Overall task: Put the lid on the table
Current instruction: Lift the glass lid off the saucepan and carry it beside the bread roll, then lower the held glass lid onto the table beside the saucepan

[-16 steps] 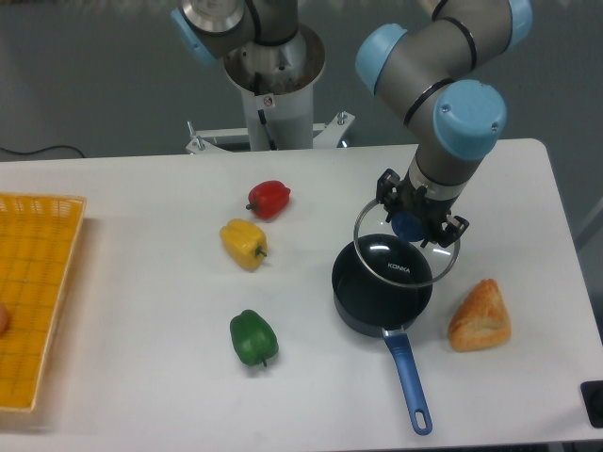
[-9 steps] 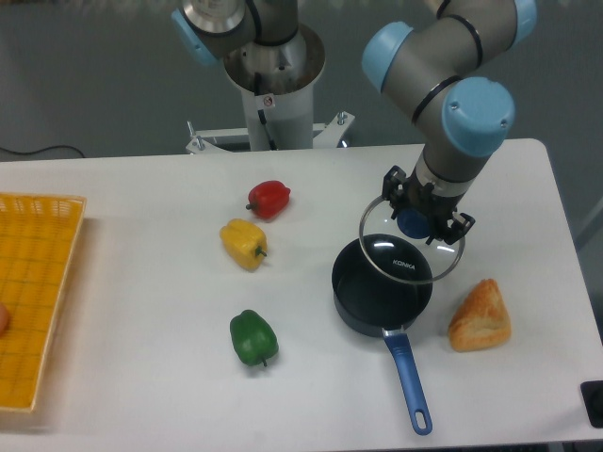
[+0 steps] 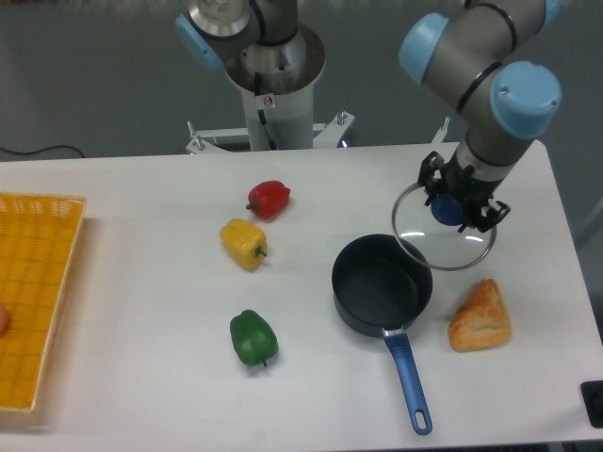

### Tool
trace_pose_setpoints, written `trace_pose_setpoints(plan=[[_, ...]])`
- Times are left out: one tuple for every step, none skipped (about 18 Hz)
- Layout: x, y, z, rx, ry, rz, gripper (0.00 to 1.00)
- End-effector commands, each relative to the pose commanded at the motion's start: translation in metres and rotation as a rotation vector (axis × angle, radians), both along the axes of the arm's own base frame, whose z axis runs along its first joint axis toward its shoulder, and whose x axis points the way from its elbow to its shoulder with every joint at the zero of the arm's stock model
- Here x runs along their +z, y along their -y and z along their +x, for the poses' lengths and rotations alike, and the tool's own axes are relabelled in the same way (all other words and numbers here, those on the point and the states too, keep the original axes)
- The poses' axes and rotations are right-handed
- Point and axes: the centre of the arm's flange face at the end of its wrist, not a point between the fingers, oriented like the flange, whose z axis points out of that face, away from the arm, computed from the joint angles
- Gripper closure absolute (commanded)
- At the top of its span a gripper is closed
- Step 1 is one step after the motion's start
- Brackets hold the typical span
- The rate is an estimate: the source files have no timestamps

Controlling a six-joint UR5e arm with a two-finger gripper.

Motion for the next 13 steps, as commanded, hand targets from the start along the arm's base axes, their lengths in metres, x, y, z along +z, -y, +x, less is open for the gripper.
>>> trace_pose_setpoints(plan=[[-0.002,0.005,-0.004,-0.007,-0.003,-0.009,0.5],[-0.005,0.011,-0.007,-0.009,-0.008,-0.016,0.5],[-0.008,0.015,-0.01,-0.015,-0.008,-0.024,0.5],[-0.013,0.017,-0.014,-0.024,-0.013,-0.024,0.5],[-0.016,0.02,-0.018,-0.026,-0.022,-0.022,0.5],[-0.019,0.025,-0.021,-0.021,-0.025,-0.023,0.5],[-0.024,0.029,-0.024,-0.021,-0.025,-0.025,0.5],[-0.028,0.03,-0.026,-0.032,-0.033,-0.024,0.5],[-0.031,0.03,-0.028,-0.038,-0.041,-0.022,0.5],[-0.039,0.032,-0.03,-0.037,-0.041,-0.022,0.5],[-0.043,0.033,-0.032,-0.035,-0.044,-0.021,0.5],[-0.047,0.033,-0.032,-0.035,-0.041,-0.02,0.5],[-0.052,0.034,-0.032,-0.033,-0.035,-0.02,0.5]])
